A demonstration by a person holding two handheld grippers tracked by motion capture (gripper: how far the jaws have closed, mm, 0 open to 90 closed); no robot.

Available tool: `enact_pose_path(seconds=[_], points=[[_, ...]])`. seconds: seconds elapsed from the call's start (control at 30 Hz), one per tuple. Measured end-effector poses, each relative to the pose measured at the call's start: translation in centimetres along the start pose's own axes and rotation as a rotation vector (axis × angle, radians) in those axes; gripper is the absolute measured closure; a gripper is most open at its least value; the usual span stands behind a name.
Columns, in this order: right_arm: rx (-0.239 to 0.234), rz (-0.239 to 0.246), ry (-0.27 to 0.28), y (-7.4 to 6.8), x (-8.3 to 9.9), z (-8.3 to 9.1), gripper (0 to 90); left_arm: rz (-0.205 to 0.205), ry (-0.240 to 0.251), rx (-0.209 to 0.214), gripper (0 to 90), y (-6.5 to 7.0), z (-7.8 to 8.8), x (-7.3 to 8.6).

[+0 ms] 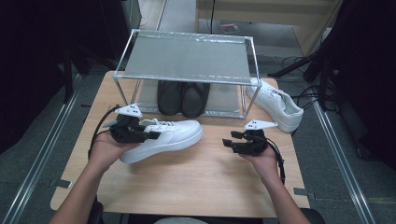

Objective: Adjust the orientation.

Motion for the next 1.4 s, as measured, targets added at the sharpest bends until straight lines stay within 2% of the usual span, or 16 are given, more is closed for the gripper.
enact_pose_path(seconds=[0.2,0.37,0.5,0.6,0.63,0.7,0.73,0.83,0.93,1.03,1.1,1.17,1.3,1.4], points=[[0.016,-0.01,0.001,0.1,0.5,0.5,46.2,-0.052,-0.02,0.051,79.1,1.6,-2.2,-0.6],[0.028,-0.023,0.003,0.2,0.7,0.9,46.2,-0.082,-0.018,0.061,79.0,2.8,-4.0,-0.9],[0.033,-0.028,0.001,0.2,0.9,1.1,46.2,-0.079,-0.009,0.084,79.0,3.4,-5.5,-1.0],[0.035,-0.023,0.004,0.2,1.0,1.2,46.2,-0.084,-0.033,0.102,78.9,3.7,-6.3,-0.8],[0.036,-0.023,0.003,0.2,1.0,1.2,46.2,-0.098,-0.038,0.096,78.8,3.9,-6.5,-0.6],[0.037,-0.027,0.0,0.2,1.0,1.2,46.2,-0.086,-0.052,0.12,78.4,4.2,-6.7,-0.5],[0.038,-0.028,0.0,0.2,1.0,1.2,46.2,-0.067,-0.058,0.138,77.8,4.3,-6.7,-0.4],[0.037,-0.028,-0.002,0.2,1.0,1.2,46.2,-0.03,-0.049,0.183,76.6,4.2,-6.6,-0.1],[0.032,-0.022,-0.004,0.1,1.0,1.1,46.2,-0.042,-0.053,0.169,77.0,4.1,-6.6,0.4],[0.034,-0.019,-0.006,0.0,1.0,1.0,46.2,-0.045,-0.014,0.158,76.4,4.0,-6.0,-0.1],[0.033,-0.02,-0.007,0.0,1.1,1.0,46.2,-0.047,-0.011,0.148,75.8,3.8,-5.7,-0.2],[0.032,-0.018,-0.007,0.0,1.0,1.0,46.2,-0.058,-0.018,0.123,75.2,3.5,-5.5,-0.1],[0.027,-0.018,-0.005,-0.2,1.0,1.0,46.2,-0.054,-0.031,0.118,71.4,3.1,-5.1,-0.2],[0.023,-0.015,-0.001,-0.4,1.0,1.1,46.2,-0.053,-0.071,0.125,60.3,2.9,-5.1,0.0]])
Point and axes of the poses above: each handheld gripper's, and its own axes: z roughly backward along the jaws, x roughly out of its underside, y roughly to its right, the point moved 6 cm from there along -z, roughly forward along the jaws, and after that the axes turned 5 degrees about z, right-handed, at the moved point
